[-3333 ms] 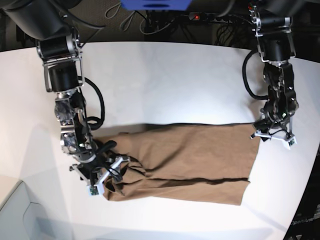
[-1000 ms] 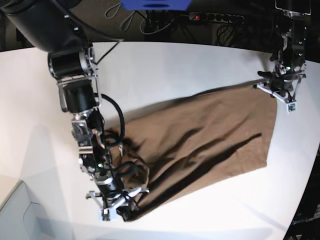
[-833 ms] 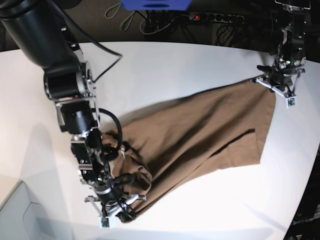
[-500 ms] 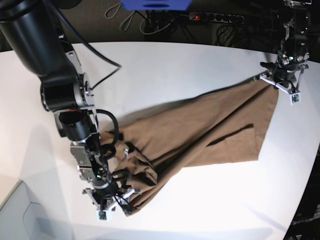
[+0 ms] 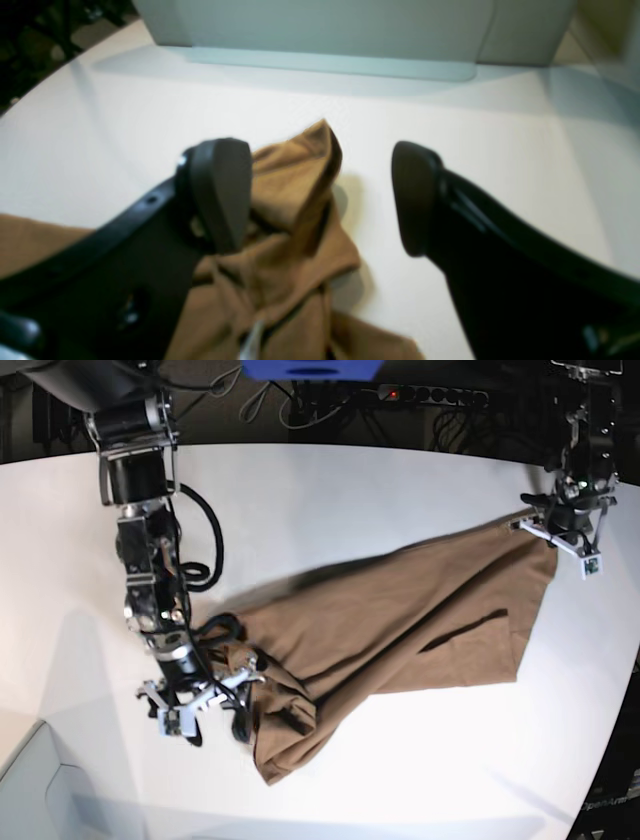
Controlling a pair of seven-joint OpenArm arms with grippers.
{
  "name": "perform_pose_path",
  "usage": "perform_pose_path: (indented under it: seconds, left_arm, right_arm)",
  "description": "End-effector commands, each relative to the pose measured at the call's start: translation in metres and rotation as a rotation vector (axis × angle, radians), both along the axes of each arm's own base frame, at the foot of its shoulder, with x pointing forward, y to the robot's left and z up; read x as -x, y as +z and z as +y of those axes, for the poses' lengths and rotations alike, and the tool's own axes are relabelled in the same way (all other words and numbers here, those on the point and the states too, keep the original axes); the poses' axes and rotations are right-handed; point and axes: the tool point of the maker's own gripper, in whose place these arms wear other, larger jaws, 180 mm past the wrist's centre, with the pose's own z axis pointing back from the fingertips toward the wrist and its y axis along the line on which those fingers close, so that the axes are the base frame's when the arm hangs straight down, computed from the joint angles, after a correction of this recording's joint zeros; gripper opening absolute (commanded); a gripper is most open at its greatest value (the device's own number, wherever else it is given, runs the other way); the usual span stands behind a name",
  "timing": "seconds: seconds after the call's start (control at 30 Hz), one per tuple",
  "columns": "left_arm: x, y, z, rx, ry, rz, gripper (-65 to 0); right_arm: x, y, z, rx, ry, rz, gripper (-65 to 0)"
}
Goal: Layout the t-shirt on the table in an organized manner, then fold the t-shirt properly
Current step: 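Drag the shirt edge with the right gripper away from the left gripper, then regrasp the shirt with the right gripper and pull it flatter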
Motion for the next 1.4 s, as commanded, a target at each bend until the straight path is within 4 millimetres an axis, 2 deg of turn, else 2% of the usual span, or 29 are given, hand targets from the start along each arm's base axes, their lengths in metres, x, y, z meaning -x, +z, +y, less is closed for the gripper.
perform_pose_path:
  seconds: [0.0, 0.2, 0.27, 0.37, 0.57, 0.7, 0.87, 0.93, 1.07, 1.13, 1.17, 1.23, 1.27, 1.33, 1.37]
  left_arm:
    - [-0.011, 0.014, 0.008, -0.031, -0.002, -0.044, -65.0]
    - [-0.025, 0.023, 0.008, -0.031, -0.002, -0.08, -65.0]
    - [-0.027, 0.024, 0.008, -0.031, -0.001, -0.083, -65.0]
    - [-0.027, 0.024, 0.008, -0.031, -0.001, -0.084, -65.0]
    - [-0.027, 0.024, 0.008, -0.031, -0.001, -0.084, -65.0]
    - [-0.027, 0.024, 0.008, -0.031, -0.001, -0.084, -65.0]
    - [-0.027, 0.024, 0.008, -0.031, -0.001, -0.084, -65.0]
    - [-0.027, 0.024, 0.008, -0.031, -0.001, -0.084, -65.0]
    - [-0.027, 0.024, 0.008, -0.031, -0.001, -0.084, -65.0]
    - [-0.027, 0.024, 0.008, -0.032, -0.001, -0.084, -65.0]
    - [-0.027, 0.025, 0.009, -0.037, -0.002, -0.085, -65.0]
    - [-0.028, 0.025, 0.009, -0.041, -0.003, -0.086, -65.0]
    - [-0.028, 0.026, 0.01, -0.044, -0.004, -0.086, -65.0]
    - [-0.028, 0.027, 0.011, -0.048, -0.005, -0.086, -65.0]
    - [-0.028, 0.027, 0.011, -0.046, -0.004, -0.089, -65.0]
  right_arm:
    - [0.003, 0.01, -0.008, 0.001, -0.015, -0.029, -20.8]
    - [0.058, -0.027, -0.009, 0.011, -0.01, 0.066, -20.9]
    - [0.075, -0.032, -0.01, 0.021, -0.002, 0.076, -20.9]
    - [0.087, -0.031, -0.008, 0.025, 0.008, 0.076, -20.9]
    - [0.086, -0.038, 0.015, 0.027, 0.067, 0.092, -20.9]
    - [0.081, -0.056, 0.036, 0.044, 0.124, 0.133, -20.9]
    - [0.071, -0.07, 0.038, 0.155, 0.144, 0.15, -21.0]
    - [0.065, -0.068, 0.042, 0.163, 0.139, 0.142, -21.0]
    - [0.056, -0.075, 0.029, 0.187, 0.103, 0.161, -21.5]
    - [0.051, -0.08, 0.026, 0.191, 0.097, 0.175, -25.2]
    - [0.047, -0.081, 0.025, 0.195, 0.095, 0.18, -29.4]
    - [0.04, -0.08, 0.021, 0.201, 0.089, 0.18, -41.0]
    - [0.036, -0.076, 0.017, 0.201, 0.079, 0.174, -48.9]
    - [0.027, -0.06, 0.0, 0.184, 0.024, 0.142, -64.0]
    - [0.021, -0.049, -0.01, 0.174, -0.005, 0.116, -65.0]
